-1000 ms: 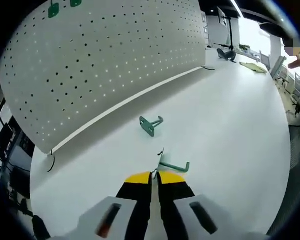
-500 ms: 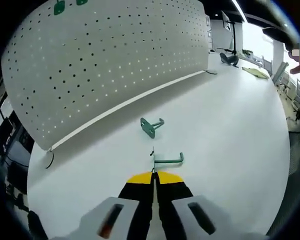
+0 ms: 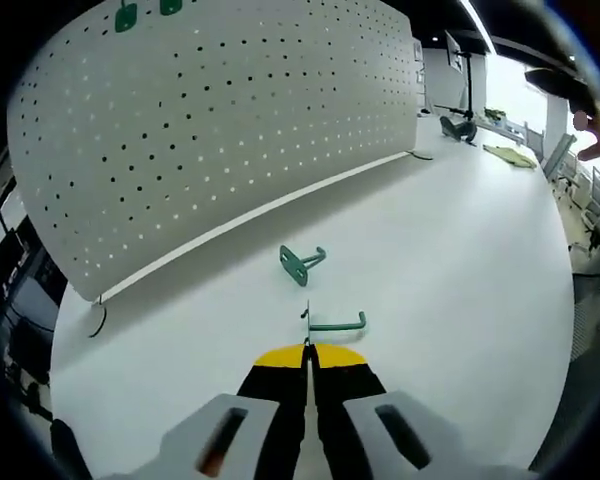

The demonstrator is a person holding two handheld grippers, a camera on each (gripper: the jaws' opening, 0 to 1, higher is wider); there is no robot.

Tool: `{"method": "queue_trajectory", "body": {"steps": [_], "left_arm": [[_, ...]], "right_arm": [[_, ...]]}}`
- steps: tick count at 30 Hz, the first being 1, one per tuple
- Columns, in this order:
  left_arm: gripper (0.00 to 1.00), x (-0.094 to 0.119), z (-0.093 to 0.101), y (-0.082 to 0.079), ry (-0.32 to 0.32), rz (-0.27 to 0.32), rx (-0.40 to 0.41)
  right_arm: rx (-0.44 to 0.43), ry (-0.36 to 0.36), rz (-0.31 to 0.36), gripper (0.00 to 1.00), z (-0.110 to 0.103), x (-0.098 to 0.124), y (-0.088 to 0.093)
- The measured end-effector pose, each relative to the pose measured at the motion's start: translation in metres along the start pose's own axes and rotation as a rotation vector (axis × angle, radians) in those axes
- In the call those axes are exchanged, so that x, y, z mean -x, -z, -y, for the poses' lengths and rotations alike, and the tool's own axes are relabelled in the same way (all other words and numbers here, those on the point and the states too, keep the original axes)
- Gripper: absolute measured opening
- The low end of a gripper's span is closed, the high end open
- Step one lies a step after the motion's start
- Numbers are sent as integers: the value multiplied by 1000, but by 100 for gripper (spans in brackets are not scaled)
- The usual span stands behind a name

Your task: Insert the hook assembly into the mounting plate slot until the hook locks in place.

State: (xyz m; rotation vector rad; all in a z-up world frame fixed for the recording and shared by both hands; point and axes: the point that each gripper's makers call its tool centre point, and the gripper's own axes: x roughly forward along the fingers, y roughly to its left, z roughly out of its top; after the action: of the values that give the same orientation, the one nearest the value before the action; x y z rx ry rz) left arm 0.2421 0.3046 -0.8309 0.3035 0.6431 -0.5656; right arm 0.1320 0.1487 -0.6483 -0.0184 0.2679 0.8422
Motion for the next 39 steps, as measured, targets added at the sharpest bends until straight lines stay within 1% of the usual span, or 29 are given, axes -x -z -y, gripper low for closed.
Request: {"method": "queue_trajectory", "body": {"steps": [5, 14, 18, 23, 25, 32, 39], "left_arm": [[1, 2, 2, -1, 4, 9, 15], [1, 8, 5, -14, 14, 57, 64], [1, 14, 7, -26, 16, 93, 73], [1, 24, 9, -45, 20, 156, 104], [1, 28, 10, -52, 21, 176, 103], [1, 36, 15, -68, 31, 221, 100], [1, 47, 19, -83, 41, 277, 125]], "right_arm": [[-3, 0, 0, 83, 0, 0, 1], [-5, -1, 1, 83, 0, -1, 1], [-4, -2, 3, 83, 0, -2, 0], [0, -4, 4, 83, -1, -3, -2], [0, -6, 6, 83, -1, -3, -2], [2, -6, 6, 83, -1, -4, -3], [4, -3, 10, 83, -1, -4, -7]]}}
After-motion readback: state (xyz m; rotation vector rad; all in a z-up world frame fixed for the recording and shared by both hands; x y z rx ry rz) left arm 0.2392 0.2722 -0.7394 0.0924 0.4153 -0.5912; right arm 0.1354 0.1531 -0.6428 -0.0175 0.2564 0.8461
